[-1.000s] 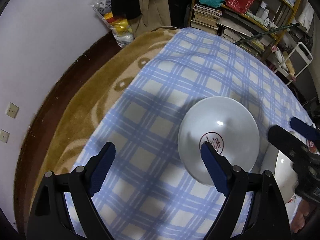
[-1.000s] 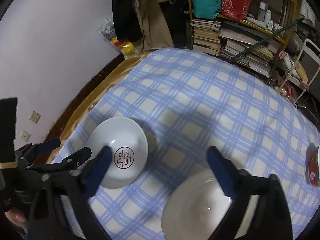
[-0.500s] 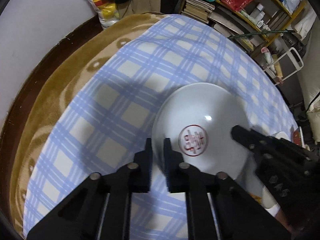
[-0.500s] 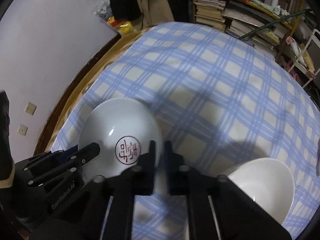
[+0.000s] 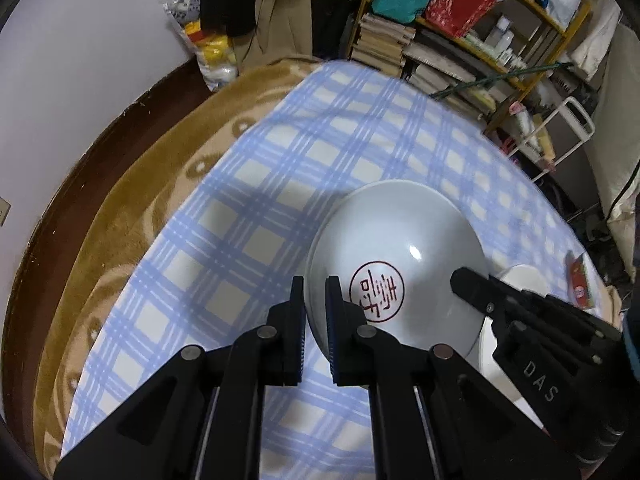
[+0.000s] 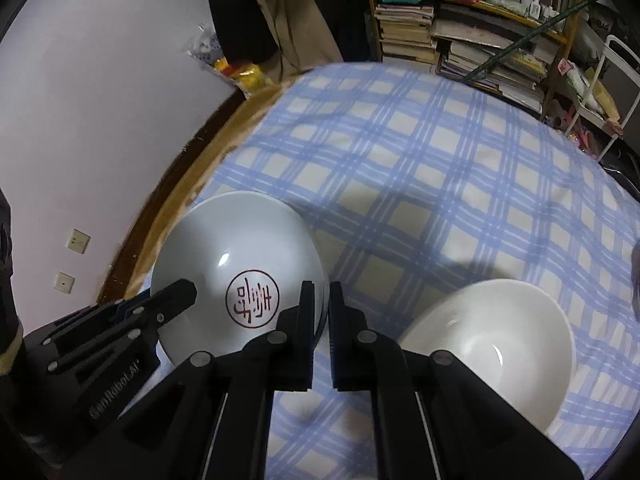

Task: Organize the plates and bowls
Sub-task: 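Lift the red-character bowl with both tools and carry it toward the large white bowl, then lower the red-character bowl into the large white bowl with both tools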

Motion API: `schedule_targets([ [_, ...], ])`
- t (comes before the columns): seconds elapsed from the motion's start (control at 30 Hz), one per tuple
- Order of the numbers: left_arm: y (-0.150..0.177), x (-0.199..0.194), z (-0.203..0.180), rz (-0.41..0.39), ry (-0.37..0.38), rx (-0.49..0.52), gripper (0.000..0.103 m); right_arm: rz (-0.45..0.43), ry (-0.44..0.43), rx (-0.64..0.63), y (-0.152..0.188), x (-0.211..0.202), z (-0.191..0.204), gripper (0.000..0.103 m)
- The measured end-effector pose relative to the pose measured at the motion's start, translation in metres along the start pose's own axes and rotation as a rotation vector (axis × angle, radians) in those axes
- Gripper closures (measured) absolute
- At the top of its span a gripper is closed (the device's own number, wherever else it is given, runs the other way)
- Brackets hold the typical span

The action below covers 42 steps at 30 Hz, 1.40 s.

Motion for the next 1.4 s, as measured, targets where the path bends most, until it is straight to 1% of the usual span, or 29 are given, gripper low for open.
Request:
schedule_targets([
  [0.13, -0.005, -0.020, -0.016, -0.028, 0.014, 0.002, 0.094, -0.029, -0.010, -0.004, -0.003, -0.027, -0.006, 0.095],
  [0.27, -0.007, -0.037, -0.037, -0.050, 0.014, 0.020, 0.094, -0.061, -0.020, 0.034, -0.004, -0.053, -0.019, 0.095],
  [0.33, -0.005, -0.044, -0.047, -0.058, 0.010, 0.024, 0.094, -0.075, -0.016, 0.071, 0.000, -0.065, -0.027, 0.095],
  [0.43, 0.000, -0.054, -0.061, -0.064, 0.026, 0.021, 0.094, -0.091, 0.008, 0.058, 0.006, -0.081, -0.034, 0.094],
  [0.5, 0.005, -0.059, -0.072, -0.070, 0.031, 0.046, 0.094, -0.097, 0.007, 0.069, 0.010, -0.092, -0.042, 0.094],
  [0.6, 0.015, -0.065, -0.088, -0.069, 0.062, 0.062, 0.094, -0.105, 0.019, 0.096, 0.018, -0.105, -0.056, 0.094],
  [0.73, 0.023, -0.071, -0.112, -0.075, 0.052, 0.124, 0.094, -0.120, 0.037, 0.100, 0.027, -0.120, -0.071, 0.094],
  [0.8, 0.025, -0.075, -0.122, -0.075, 0.056, 0.136, 0.094, -0.128, 0.046, 0.103, 0.030, -0.127, -0.079, 0.094],
  [1.1, 0.033, -0.081, -0.155, -0.077, 0.071, 0.165, 0.094, -0.144, 0.041, 0.130, 0.039, -0.143, -0.108, 0.094],
  [1.4, 0.048, -0.065, -0.176, -0.044, 0.061, 0.211, 0.094, -0.123, 0.030, 0.178, 0.054, -0.135, -0.138, 0.094],
])
Point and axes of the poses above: each gripper's, at about its wrist camera, not at the fingertips, and x roughly the way its jaws point, z to its left, y to its underside, the point moved 7 cm from there along x, roughly the way its jaws point, and after that the axes turned 9 degrees about -z, right-handed, at the moved point
